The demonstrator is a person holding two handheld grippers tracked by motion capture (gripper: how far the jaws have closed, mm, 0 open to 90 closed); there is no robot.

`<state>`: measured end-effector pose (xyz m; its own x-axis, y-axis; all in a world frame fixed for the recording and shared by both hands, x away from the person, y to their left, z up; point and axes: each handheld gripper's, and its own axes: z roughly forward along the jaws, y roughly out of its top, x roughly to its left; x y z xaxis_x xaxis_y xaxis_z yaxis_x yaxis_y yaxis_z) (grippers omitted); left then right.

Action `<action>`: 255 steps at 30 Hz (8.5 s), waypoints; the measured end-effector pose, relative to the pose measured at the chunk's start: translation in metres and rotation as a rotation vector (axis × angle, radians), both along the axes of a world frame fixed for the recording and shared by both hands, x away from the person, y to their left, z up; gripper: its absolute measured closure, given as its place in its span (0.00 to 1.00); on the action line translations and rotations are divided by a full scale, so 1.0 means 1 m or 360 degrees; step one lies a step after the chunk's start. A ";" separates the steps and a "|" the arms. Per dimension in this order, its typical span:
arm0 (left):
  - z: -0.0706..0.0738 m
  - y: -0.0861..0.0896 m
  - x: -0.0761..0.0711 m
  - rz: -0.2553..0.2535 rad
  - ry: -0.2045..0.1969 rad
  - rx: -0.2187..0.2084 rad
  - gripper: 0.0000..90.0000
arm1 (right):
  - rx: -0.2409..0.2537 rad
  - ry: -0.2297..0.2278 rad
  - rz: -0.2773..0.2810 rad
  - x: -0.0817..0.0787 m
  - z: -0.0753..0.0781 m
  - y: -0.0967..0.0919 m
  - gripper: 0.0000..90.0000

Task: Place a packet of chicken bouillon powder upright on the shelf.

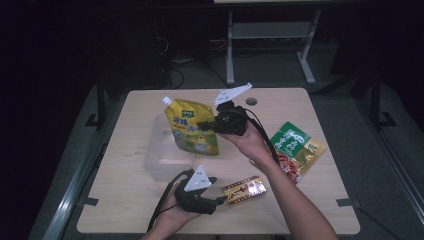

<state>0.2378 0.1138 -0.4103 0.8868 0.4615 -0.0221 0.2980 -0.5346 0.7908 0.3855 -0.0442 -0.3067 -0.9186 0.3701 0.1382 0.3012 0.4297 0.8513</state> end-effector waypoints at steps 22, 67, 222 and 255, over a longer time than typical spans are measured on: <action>-0.001 0.009 -0.006 0.0023 -0.0005 -0.0074 0.38 | 0.0016 0.0043 0.0110 0.016 -0.020 0.062 0.99; -0.008 0.003 -0.011 -0.0056 0.0012 -0.0028 0.37 | 0.0052 0.0106 0.0071 0.012 -0.069 0.068 0.99; -0.042 -0.053 0.022 -0.0054 0.0011 0.0426 0.36 | -0.0078 0.0435 -0.0591 -0.086 -0.126 -0.158 0.31; -0.007 -0.045 0.029 0.0286 -0.0199 0.0149 0.36 | 0.0348 0.0736 -0.0549 -0.071 -0.127 -0.140 0.42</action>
<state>0.2672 0.0689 -0.4172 0.7832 0.6073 0.1332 0.2979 -0.5547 0.7769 0.3149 -0.1843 -0.4335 -0.5779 0.5533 0.5999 0.7505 0.0717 0.6569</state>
